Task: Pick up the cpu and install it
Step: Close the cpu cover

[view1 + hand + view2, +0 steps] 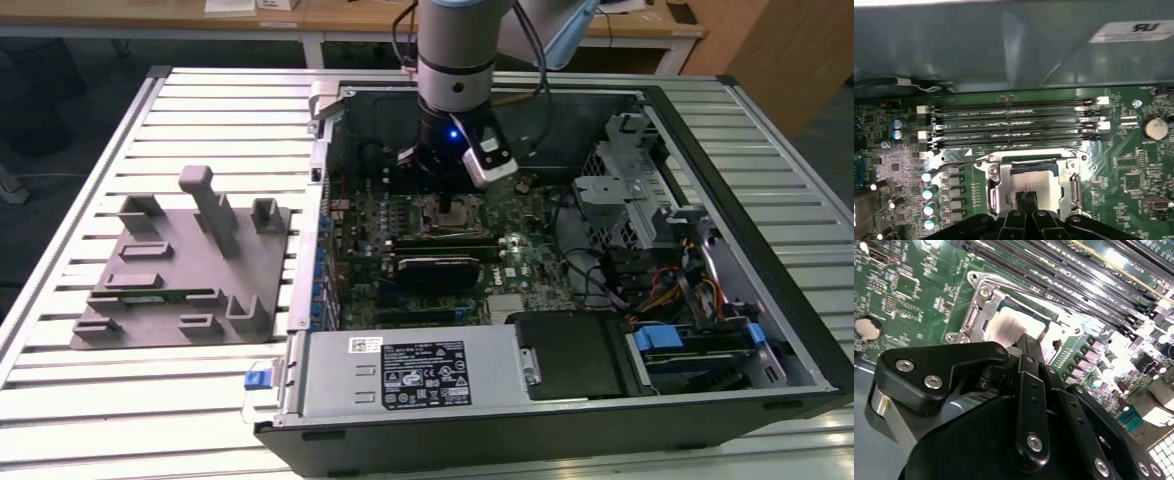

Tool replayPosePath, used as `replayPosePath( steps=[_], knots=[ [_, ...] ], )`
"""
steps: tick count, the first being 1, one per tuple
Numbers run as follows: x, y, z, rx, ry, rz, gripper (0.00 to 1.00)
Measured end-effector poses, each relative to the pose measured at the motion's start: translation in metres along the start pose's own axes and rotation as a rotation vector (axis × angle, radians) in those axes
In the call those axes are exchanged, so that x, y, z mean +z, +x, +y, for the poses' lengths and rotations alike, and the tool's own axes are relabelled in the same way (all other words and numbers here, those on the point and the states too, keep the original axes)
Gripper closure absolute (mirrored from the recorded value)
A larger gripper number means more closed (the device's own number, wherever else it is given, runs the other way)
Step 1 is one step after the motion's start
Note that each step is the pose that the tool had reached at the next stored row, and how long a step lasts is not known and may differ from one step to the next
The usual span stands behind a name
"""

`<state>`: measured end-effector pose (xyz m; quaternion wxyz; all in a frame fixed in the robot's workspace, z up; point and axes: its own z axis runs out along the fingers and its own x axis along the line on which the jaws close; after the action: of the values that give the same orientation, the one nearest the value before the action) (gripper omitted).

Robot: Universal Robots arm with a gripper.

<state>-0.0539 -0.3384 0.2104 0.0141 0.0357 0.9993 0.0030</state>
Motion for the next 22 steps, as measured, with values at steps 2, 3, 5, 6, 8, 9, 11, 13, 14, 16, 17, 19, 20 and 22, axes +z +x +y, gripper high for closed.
replayPosePath(
  steps=[2,3,5,6,8,9,11,13,14,16,17,19,20,22],
  knots=[
    [0.0004,0.0037,-0.0002,0.000,-0.0001,-0.0001,0.89],
    [0.0005,0.0058,-0.0004,0.000,-0.0002,-0.0001,0.89],
    [0.0012,0.0093,-0.0006,0.000,-0.0003,-0.0002,0.89],
    [0.0016,0.0108,-0.0007,0.000,-0.0003,-0.0002,0.89],
    [0.0026,0.0140,-0.0010,0.000,-0.0001,-0.0001,0.89],
    [0.0031,0.0154,-0.0011,0.000,-0.0001,0.0000,0.89],
    [0.0045,0.0170,-0.0012,0.000,-0.0001,-0.0001,0.89],
    [0.0059,0.0175,-0.0012,0.000,-0.0001,-0.0001,0.89],
    [0.0066,0.0177,-0.0013,0.000,-0.0001,-0.0001,0.89],
    [0.0074,0.0180,-0.0013,0.000,-0.0001,0.0000,0.89],
    [0.0088,0.0187,-0.0014,0.000,-0.0017,0.0001,0.89],
    [0.0095,0.0187,-0.0014,-0.001,-0.0022,0.0002,0.89],
    [0.0096,0.0187,-0.0014,-0.002,-0.0023,0.0002,0.89],
    [0.0097,0.0184,-0.0013,-0.003,-0.0023,0.0001,0.89]
  ],
)
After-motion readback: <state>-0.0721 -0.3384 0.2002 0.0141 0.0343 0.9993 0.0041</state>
